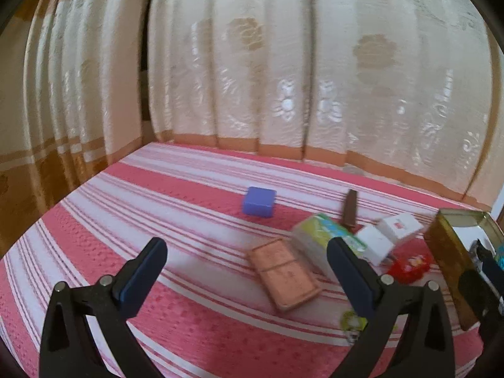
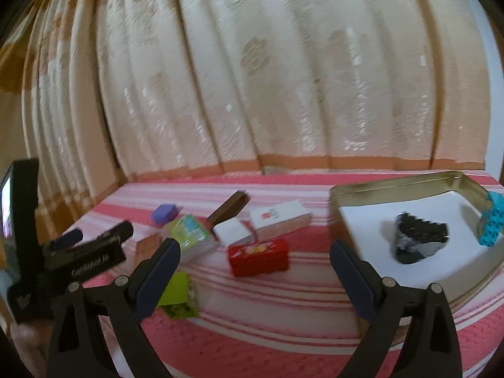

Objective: Organize rigid objects
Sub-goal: 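Withdraw both tools from the tray back toward the remaining objects, then grasp the green lego block with the right tool while the left tool grasps the copper-brown box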

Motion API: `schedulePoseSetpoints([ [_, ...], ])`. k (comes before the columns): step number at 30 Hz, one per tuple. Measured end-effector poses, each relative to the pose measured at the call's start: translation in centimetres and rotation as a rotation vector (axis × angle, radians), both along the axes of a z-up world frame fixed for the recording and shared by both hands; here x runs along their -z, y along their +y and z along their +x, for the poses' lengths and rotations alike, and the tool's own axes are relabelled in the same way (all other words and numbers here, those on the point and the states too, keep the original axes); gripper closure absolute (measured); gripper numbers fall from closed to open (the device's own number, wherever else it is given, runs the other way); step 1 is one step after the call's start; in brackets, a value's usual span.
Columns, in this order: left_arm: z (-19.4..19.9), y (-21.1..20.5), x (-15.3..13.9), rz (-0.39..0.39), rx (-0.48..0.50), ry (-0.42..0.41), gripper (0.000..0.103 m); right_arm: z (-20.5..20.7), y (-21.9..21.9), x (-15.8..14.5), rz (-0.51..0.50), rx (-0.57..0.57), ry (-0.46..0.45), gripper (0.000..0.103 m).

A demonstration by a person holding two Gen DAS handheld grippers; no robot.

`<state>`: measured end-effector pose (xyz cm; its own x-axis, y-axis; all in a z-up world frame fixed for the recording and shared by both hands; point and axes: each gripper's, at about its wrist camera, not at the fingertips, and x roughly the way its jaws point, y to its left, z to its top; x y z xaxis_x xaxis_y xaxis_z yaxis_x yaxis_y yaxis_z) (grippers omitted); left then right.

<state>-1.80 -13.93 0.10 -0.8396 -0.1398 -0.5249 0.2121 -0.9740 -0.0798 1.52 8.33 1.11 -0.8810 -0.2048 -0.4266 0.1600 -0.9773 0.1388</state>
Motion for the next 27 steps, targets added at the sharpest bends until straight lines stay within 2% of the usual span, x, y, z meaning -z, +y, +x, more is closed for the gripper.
schedulePoseSetpoints([
  [6, -1.0, -3.1, 0.9, 0.094, -0.067, -0.063, 0.001, -1.2, -2.0, 0.8, 0.035, -0.063, -0.082, 0.006],
  [10, -1.1, -4.0, 1.2, 0.113, -0.099, -0.079, 0.001, -2.0, -3.5, 1.4, 0.051, -0.111, -0.135, 0.006],
  [14, -1.3, -4.2, 1.5, 0.119, -0.104, -0.095, 0.001, -2.4, -5.7, 1.8, 0.105, -0.161, -0.169, 0.012],
  [19, -1.5, -4.1, 1.6, 0.117, -0.109, -0.109, 0.001, -3.3, -7.4, 2.6, 0.158, -0.19, -0.233, 0.013],
  [21, -1.6, -4.0, 1.6, 0.115, -0.109, -0.111, 0.001, -3.7, -7.7, 2.9, 0.158, -0.2, -0.257, 0.019],
  [23, -1.7, -3.9, 1.6, 0.111, -0.107, -0.114, 0.001, -4.1, -7.8, 3.3, 0.162, -0.209, -0.29, 0.032],
  [25, -1.8, -3.8, 1.7, 0.11, -0.106, -0.118, 0.001, -4.7, -8.0, 3.8, 0.167, -0.211, -0.334, 0.035],
  [27, -1.8, -3.9, 1.7, 0.11, -0.107, -0.12, 0.001, -5.1, -7.8, 4.1, 0.155, -0.219, -0.361, 0.045],
])
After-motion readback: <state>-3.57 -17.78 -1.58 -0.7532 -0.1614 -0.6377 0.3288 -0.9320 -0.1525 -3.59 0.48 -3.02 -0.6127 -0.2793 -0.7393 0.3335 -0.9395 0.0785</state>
